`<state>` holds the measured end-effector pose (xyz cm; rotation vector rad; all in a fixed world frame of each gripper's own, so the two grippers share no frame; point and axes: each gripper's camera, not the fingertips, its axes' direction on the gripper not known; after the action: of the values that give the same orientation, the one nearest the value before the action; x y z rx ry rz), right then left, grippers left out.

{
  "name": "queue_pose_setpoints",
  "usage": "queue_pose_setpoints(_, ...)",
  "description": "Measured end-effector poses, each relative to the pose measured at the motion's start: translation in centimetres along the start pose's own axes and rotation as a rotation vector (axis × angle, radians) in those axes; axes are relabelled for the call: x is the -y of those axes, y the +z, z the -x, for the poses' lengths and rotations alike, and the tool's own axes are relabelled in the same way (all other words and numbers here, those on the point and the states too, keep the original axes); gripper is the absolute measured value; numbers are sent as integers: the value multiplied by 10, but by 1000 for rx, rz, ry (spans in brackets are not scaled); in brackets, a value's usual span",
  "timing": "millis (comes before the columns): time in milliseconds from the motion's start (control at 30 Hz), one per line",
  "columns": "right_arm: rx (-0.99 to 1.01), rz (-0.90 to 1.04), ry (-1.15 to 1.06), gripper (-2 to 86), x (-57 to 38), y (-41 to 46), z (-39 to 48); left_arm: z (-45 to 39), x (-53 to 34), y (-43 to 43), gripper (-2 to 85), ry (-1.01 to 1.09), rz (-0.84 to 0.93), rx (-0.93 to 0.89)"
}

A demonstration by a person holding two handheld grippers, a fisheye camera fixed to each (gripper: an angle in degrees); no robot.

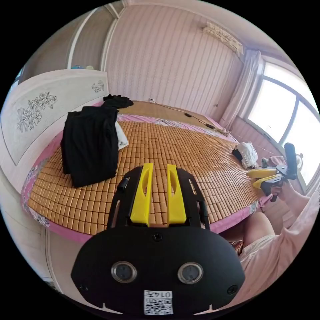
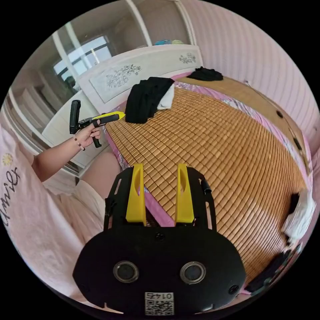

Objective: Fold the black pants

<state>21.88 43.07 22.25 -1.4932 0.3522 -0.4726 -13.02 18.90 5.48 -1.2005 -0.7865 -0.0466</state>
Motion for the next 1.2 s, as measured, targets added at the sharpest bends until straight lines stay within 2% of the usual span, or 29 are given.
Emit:
queue_pose_setpoints(133, 107, -118, -161, 107, 88, 56, 48, 86, -22, -23, 68, -104, -5, 74)
queue_pose_setpoints(200, 134, -102, -198, 101, 128, 90, 67, 139, -29, -32, 63, -164, -4, 145)
queue_pose_setpoints(300, 29, -47, -219, 133, 185, 160, 92, 206, -34, -26, 65, -299, 70, 202)
queue_pose_setpoints(367, -64, 0, -178, 157, 210, 205, 95, 240, -36, -19, 80, -376, 84, 176)
queue_pose_setpoints(467, -45, 103, -68, 154, 247, 272, 86, 278, -32, -9, 101, -433, 54, 134)
queue_pose_setpoints(533, -34, 180, 19, 120, 271, 314, 79, 293, -27, -4, 99, -461, 46, 116)
queue_pose_setpoints(633, -22, 267, 91, 22, 294, 337, 73, 305, -18, 7, 37, -477, 83, 60)
queue_pose_setpoints(700, 70, 248, 85, 3, 304, 330, 73, 302, -12, 1, 1, -430, 117, 118)
queue_pose_setpoints(767, 148, 143, 42, -3, 309, 304, 75, 294, -9, -17, -5, -370, 71, 133)
queue_pose_setpoints(833, 214, -55, -45, -4, 298, 244, 75, 285, -9, -43, -8, -355, -16, 90)
queue_pose_setpoints(933, 158, -249, -7, -3, 241, 172, 49, 249, -7, -98, -9, -334, -219, -70)
queue_pose_setpoints(1000, 111, -289, 52, -2, 192, 145, 26, 188, -1, -125, -9, -204, -275, -223)
queue_pose_setpoints(1067, -17, -253, 88, -1, 141, 131, 6, 133, 2, -131, -8, -68, -240, -315)
queue_pose_setpoints(1133, -192, -76, 128, -1, 79, 131, -17, 78, -1, -123, -6, 26, -162, -428)
queue_pose_setpoints(1200, -305, 76, 193, -2, 34, 141, -33, 16, -16, -96, -6, 90, -1, -586)
